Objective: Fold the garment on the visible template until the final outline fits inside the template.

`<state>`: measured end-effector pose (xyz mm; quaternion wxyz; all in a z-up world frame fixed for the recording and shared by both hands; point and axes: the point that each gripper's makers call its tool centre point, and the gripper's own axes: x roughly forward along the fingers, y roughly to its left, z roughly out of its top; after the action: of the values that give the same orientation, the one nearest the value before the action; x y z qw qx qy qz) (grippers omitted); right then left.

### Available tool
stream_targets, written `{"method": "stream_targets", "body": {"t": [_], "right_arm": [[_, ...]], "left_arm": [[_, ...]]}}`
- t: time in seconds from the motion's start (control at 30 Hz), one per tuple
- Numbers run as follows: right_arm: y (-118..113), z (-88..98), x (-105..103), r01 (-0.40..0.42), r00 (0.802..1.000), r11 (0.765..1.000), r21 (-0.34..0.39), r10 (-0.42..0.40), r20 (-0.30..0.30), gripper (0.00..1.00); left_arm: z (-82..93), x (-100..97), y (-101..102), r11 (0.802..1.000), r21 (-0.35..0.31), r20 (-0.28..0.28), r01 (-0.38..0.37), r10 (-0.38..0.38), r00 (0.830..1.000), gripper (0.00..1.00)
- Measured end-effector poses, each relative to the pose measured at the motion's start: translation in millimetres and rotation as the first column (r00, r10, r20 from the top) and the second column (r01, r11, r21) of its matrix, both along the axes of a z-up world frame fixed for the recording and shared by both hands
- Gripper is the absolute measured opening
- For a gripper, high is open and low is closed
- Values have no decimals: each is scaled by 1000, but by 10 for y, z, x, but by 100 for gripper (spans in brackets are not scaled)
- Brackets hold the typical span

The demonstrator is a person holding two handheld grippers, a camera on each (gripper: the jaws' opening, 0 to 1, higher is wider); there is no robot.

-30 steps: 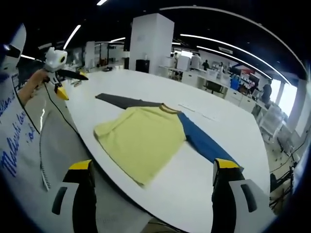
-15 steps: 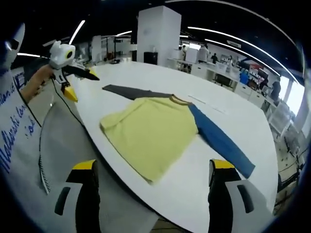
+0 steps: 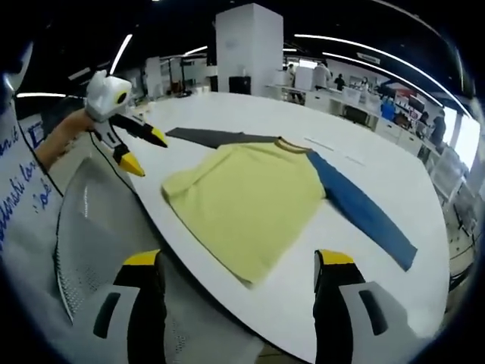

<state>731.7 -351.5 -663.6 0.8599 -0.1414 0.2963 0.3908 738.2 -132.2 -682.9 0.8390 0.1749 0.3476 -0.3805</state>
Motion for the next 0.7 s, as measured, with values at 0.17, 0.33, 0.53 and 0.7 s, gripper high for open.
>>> {"method": "stream_targets", "body": {"t": [0.17, 0.33, 0.53, 0.7], "right_arm": [[25, -44, 36, 5, 1000, 1000, 10, -4, -11, 72], [33, -116, 58, 9, 1000, 1000, 4, -9, -17, 63], [76, -215, 41, 12, 999, 1000, 27, -11, -44, 58], [35, -300, 75, 24, 998, 1000, 5, -23, -60, 55]], "left_arm": [[-152, 3, -27, 998, 52, -22, 30, -29, 999, 46], [-259, 66, -36, 998, 63, -25, 12, -11, 1000, 40], [-430, 92, -51, 996, 87, -50, 12, -8, 999, 31], [-610, 68, -104, 996, 89, -73, 22, -15, 997, 22]]}}
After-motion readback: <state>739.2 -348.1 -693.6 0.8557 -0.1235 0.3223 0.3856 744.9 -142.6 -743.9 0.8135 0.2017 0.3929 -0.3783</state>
